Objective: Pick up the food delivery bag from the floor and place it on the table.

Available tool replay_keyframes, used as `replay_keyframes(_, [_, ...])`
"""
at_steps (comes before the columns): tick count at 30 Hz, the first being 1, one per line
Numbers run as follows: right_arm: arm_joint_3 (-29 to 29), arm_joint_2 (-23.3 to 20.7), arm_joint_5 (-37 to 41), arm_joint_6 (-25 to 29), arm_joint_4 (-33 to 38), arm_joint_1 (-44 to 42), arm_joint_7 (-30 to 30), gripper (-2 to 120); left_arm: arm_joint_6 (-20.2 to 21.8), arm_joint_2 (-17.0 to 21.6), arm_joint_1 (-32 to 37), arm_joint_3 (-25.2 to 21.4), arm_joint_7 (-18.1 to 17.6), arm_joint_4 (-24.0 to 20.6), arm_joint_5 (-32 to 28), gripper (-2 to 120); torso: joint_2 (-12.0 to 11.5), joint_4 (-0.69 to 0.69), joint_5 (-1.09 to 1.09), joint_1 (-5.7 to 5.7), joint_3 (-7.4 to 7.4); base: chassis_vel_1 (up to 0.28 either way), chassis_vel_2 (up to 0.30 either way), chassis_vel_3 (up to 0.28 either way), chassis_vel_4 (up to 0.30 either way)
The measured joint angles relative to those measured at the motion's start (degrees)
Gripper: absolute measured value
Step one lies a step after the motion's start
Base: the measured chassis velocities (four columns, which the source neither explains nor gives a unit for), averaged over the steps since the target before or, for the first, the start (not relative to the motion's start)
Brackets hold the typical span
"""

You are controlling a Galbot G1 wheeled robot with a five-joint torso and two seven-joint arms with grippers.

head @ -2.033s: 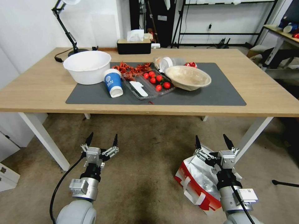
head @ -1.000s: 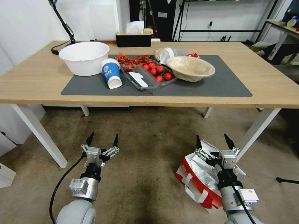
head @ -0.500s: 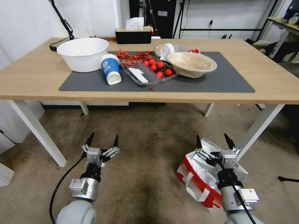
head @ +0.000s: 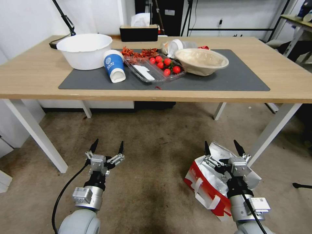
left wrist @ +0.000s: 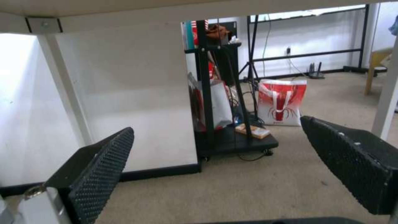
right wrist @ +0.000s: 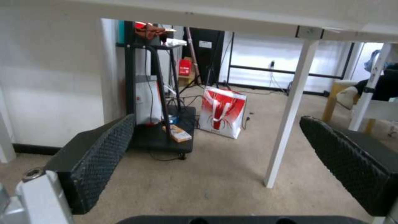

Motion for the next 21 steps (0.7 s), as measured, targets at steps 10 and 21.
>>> replay_keyframes(10, [0.1,0.0,0.0,0.0,-0.1,0.0,0.0,100,0.0,0.0,0.1,0.0,0.1,0.0,0.2,100,-2.2,0.00,0.00,-0.63,-1.60,0.000,0.000,0.000,0.000])
replay_keyframes(21, [0.2,-0.1,0.0,-0.1,-0.3,0.0,0.0,100,0.0,-0.1,0.0,0.1,0.1,0.2,0.2,100,-4.7,0.00,0.00,-1.31,-3.38,0.000,0.000,0.000,0.000])
